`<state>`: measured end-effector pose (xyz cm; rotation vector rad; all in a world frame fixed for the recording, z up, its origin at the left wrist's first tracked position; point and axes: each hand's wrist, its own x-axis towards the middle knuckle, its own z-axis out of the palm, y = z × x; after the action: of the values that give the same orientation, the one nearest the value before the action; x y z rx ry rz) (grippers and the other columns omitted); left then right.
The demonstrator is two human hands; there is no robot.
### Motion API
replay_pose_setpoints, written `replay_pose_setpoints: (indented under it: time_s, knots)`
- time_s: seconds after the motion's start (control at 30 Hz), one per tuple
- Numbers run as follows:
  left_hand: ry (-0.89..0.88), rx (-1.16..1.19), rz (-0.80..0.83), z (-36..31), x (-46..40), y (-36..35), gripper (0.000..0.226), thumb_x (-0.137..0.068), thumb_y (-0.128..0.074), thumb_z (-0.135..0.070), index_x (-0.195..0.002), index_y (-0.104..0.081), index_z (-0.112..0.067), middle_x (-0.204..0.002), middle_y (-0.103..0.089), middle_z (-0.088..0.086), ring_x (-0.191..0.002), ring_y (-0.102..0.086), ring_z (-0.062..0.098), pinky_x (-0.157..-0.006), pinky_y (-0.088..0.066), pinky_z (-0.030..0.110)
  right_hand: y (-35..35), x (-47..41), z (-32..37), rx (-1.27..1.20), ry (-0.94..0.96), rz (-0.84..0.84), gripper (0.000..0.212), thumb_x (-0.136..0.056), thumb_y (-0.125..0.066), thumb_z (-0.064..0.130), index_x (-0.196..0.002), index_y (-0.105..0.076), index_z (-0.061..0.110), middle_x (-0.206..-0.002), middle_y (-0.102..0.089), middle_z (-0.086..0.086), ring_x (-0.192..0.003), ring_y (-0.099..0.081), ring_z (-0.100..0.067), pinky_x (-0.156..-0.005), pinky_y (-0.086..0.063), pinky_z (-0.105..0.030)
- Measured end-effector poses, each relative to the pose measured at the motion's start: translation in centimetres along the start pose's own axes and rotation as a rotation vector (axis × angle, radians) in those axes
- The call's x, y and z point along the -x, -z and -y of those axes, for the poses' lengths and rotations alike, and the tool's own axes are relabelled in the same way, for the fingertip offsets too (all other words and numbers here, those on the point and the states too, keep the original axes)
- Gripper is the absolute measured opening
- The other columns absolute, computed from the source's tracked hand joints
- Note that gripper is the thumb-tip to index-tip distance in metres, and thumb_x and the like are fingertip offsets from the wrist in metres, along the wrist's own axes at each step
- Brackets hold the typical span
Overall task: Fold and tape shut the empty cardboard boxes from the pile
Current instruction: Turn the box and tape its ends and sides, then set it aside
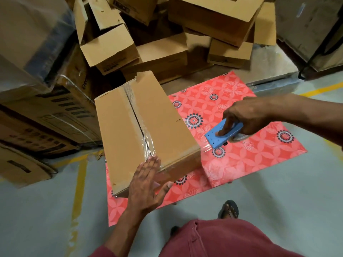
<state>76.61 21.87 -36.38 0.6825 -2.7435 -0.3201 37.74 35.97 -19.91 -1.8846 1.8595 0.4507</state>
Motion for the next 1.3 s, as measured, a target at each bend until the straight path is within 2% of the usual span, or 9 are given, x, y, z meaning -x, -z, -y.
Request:
replay_pose_setpoints:
  time_s: [0.4,0.5,0.6,0.7,0.83,0.93,1.03,1.17,1.3]
  knots:
    - [0.014,-0.074,0.041,-0.8,-0.4,0.1,0.084,-0.098,-0.042,-0.073,-0.151,-0.052,-0.009,-0.161,-0.046,0.007,-0.148,-0.044,0.023,-0.121,-0.035,0.048,-3.5,-3.9,-0.5,0.014,0.003,0.063,0.044,-0.089,-0.071,0.047,-0.126,-0.059,0.067,-0.122,-0.065,0.014,-0.107,-0.062,-0.018,-0.088,-0.052,-0.038]
    - [0.105,-0.227,0.063,-2.9,-2.8,1.8,0.065,-0.091,-0.046,-0.072,-0.120,-0.069,-0.018,-0.133,-0.070,0.005,-0.114,-0.071,0.027,-0.090,-0.058,0.041,-3.3,-3.9,-0.4,-0.002,-0.003,0.075,0.048,-0.089,-0.070,0.038,-0.128,-0.060,0.064,-0.122,-0.066,0.013,-0.107,-0.063,-0.019,-0.089,-0.053,-0.038]
    - [0.118,-0.368,0.114,-5.2,-5.9,2.9,0.057,-0.089,-0.045,-0.073,-0.107,-0.067,-0.024,-0.108,-0.073,0.002,-0.089,-0.073,0.032,-0.066,-0.058,0.039,-3.4,-4.8,0.9,0.120,-0.069,0.147,0.043,-0.088,-0.072,0.035,-0.128,-0.066,0.051,-0.122,-0.068,0.011,-0.111,-0.063,-0.021,-0.097,-0.044,-0.041]
    - [-0.016,-0.318,0.153,-5.9,-7.9,2.2,0.068,-0.089,-0.048,-0.071,-0.128,-0.067,-0.019,-0.133,-0.067,0.013,-0.117,-0.067,0.034,-0.088,-0.058,0.046,-5.9,-5.8,0.1,0.273,-0.167,0.271,0.036,-0.090,-0.075,0.041,-0.124,-0.071,0.033,-0.125,-0.070,0.007,-0.120,-0.062,-0.021,-0.112,-0.031,-0.056]
    - [-0.263,-0.167,0.205,-6.9,-11.4,1.3,0.074,-0.094,-0.044,-0.076,-0.140,-0.062,-0.021,-0.151,-0.055,0.014,-0.139,-0.052,0.031,-0.109,-0.044,0.046,-9.1,-5.2,-3.0,0.104,-0.224,0.310,0.032,-0.094,-0.068,0.039,-0.126,-0.072,0.038,-0.130,-0.069,0.006,-0.122,-0.061,-0.025,-0.108,-0.041,-0.058]
    - [-0.449,-0.181,0.309,-7.4,-14.0,-0.1,0.077,-0.093,-0.033,-0.083,-0.131,-0.068,-0.026,-0.154,-0.053,0.011,-0.143,-0.047,0.031,-0.111,-0.039,0.049,-10.8,-5.3,-4.4,-0.024,-0.186,0.301,0.040,-0.094,-0.066,0.025,-0.131,-0.069,0.040,-0.128,-0.069,0.008,-0.115,-0.063,-0.023,-0.101,-0.046,-0.045]
    - [-0.485,-0.256,0.397,-7.6,-15.8,-1.4,0.082,-0.086,-0.027,-0.093,-0.118,-0.072,-0.031,-0.148,-0.060,-0.001,-0.142,-0.048,0.029,-0.110,-0.035,0.051,-12.3,-6.2,-5.9,-0.203,-0.125,0.281,0.051,-0.088,-0.064,0.007,-0.132,-0.071,0.030,-0.120,-0.073,0.003,-0.089,-0.058,-0.018,-0.074,-0.041,-0.024]
    - [-0.521,-0.372,0.467,-8.5,-17.5,-2.3,0.086,-0.075,-0.027,-0.102,-0.103,-0.075,-0.037,-0.156,-0.051,-0.014,-0.151,-0.033,0.028,-0.107,-0.028,0.059,-14.0,-7.7,-7.3,-0.388,-0.114,0.240,0.051,-0.084,-0.063,0.001,-0.127,-0.075,0.025,-0.088,-0.067,0.010,-0.066,-0.054,-0.010,-0.054,-0.039,-0.018]
    - [-0.542,-0.401,0.579,-9.0,-18.9,-2.7,0.099,-0.069,-0.012,-0.106,-0.108,-0.076,-0.039,-0.166,-0.037,-0.013,-0.159,-0.013,0.029,-0.116,-0.010,0.069,-15.0,-9.1,-9.0,-0.559,-0.094,0.198,0.050,-0.082,-0.074,0.000,-0.127,-0.074,0.023,-0.092,-0.065,0.017,-0.073,-0.056,-0.005,-0.058,-0.041,-0.013]
